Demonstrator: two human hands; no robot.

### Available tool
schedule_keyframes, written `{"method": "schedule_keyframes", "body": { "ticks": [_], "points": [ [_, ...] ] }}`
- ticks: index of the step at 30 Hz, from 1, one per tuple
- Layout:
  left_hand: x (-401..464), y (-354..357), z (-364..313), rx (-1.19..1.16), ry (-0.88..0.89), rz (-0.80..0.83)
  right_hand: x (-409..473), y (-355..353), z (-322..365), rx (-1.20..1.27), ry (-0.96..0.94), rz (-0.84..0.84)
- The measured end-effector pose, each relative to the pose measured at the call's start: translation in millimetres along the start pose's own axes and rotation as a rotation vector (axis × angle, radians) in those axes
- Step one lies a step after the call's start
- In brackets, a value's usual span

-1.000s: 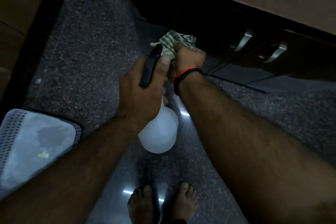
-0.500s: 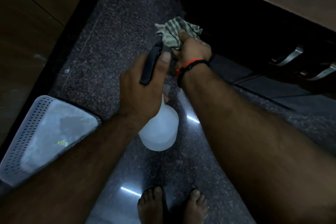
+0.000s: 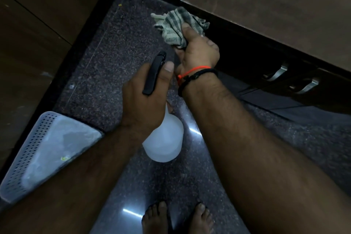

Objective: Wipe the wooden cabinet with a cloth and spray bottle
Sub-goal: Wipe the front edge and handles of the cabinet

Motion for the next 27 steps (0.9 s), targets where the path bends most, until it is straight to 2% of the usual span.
{"method": "schedule_keyframes", "body": {
  "ticks": [11,19,27],
  "points": [
    [-14.0,36.4,0.6,0.058,0.056,0.042,30.3,-51.3,-16.3,-0.080,0.025,-0.109],
    [-0.4,47.7,27.2,0.064,0.026,0.101,57.0,-69.1,-35.4,-0.120,0.034,-0.101],
    [-7.7,79.1,10.3,0.061,0.051,0.141,50.4,-108.0,-5.5,-0.127,0.020,-0.147]
  ]
}}
Point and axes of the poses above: each hand's wrist, its own x-axis towards the middle knuckle, its own y-axis out of the palm, z = x × y, the point moved 7 cm from there along x, towards the middle knuckle, and after that the axes turned 4 degrees about z, right-handed, at the moved point
